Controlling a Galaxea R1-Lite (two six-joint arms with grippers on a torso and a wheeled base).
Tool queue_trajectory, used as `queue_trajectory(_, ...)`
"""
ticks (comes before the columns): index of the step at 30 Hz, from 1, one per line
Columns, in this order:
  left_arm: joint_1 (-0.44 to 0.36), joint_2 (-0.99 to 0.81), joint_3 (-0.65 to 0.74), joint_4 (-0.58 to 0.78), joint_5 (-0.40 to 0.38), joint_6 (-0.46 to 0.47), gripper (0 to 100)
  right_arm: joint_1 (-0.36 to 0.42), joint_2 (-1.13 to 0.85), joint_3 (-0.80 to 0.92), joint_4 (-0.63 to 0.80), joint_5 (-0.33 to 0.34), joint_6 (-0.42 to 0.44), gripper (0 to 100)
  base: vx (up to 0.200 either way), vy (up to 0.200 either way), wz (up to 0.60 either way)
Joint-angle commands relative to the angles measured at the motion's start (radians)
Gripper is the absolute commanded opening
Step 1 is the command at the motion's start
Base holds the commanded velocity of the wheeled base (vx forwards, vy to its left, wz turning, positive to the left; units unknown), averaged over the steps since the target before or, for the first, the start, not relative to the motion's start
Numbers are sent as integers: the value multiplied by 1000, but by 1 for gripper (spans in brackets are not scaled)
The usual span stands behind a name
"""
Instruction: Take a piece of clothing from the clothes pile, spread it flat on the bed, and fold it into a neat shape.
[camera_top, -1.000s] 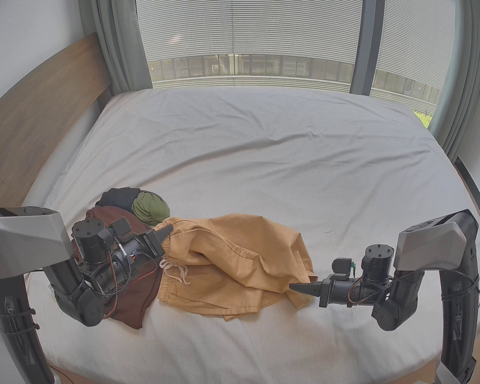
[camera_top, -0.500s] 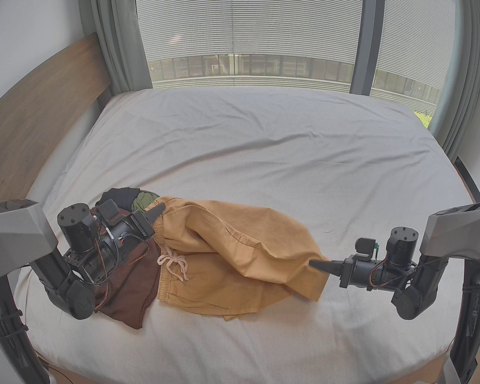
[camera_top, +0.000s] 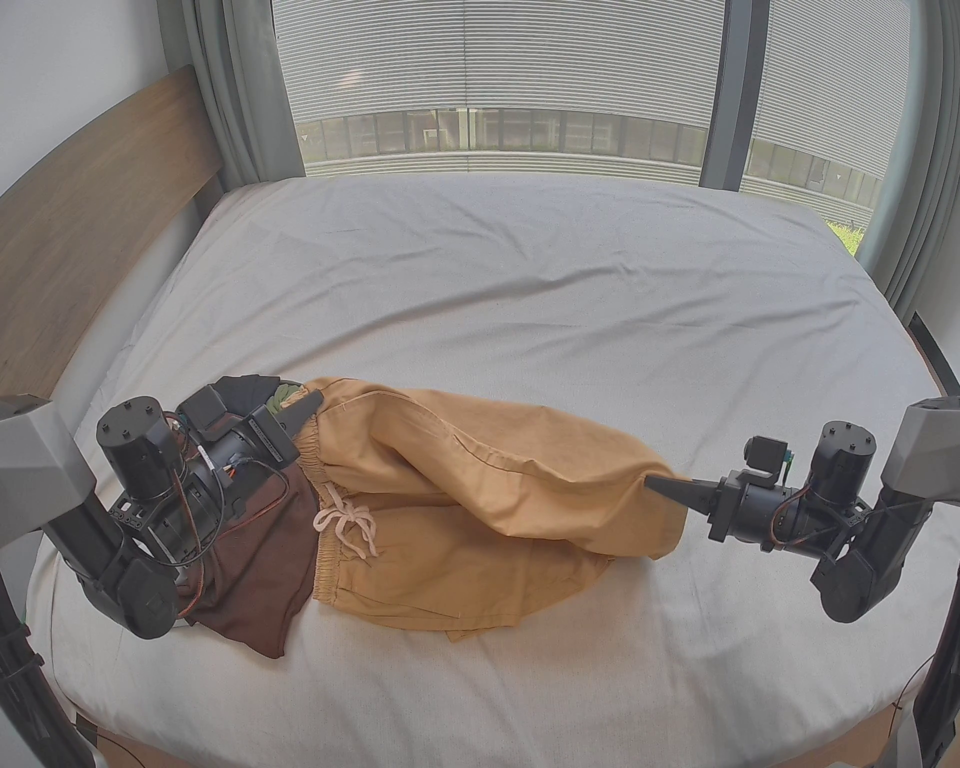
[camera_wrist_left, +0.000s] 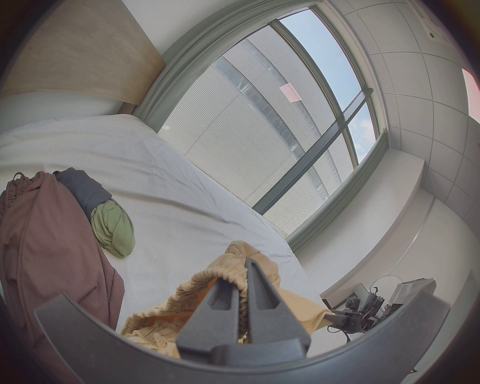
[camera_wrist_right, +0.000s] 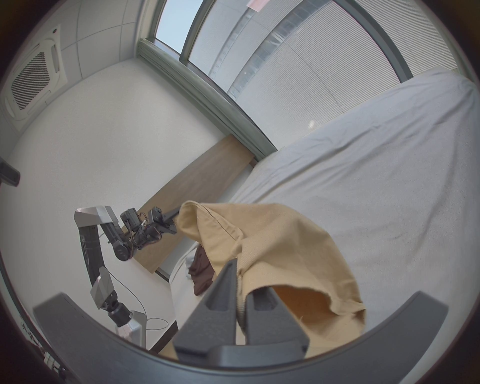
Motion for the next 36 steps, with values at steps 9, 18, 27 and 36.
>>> queue_trajectory(9,1,-38,11,-1,-1,9,0,-7,-102,-8,-1,0,35,0,0,0,0)
queue_trajectory(18,2,-58,20,-1,-8,57,0,-7,-135,-19,-1,-1,45,0,0,0,0)
queue_trajectory(27,4,-70,40,-1,-14,74,0,-42,-190,-28,-1,-1,93,0,0,0,0)
queue_trajectory(36,28,-64,43,-1,-28,154,0,-65,-200,-40,-1,0,108,0,0,0,0)
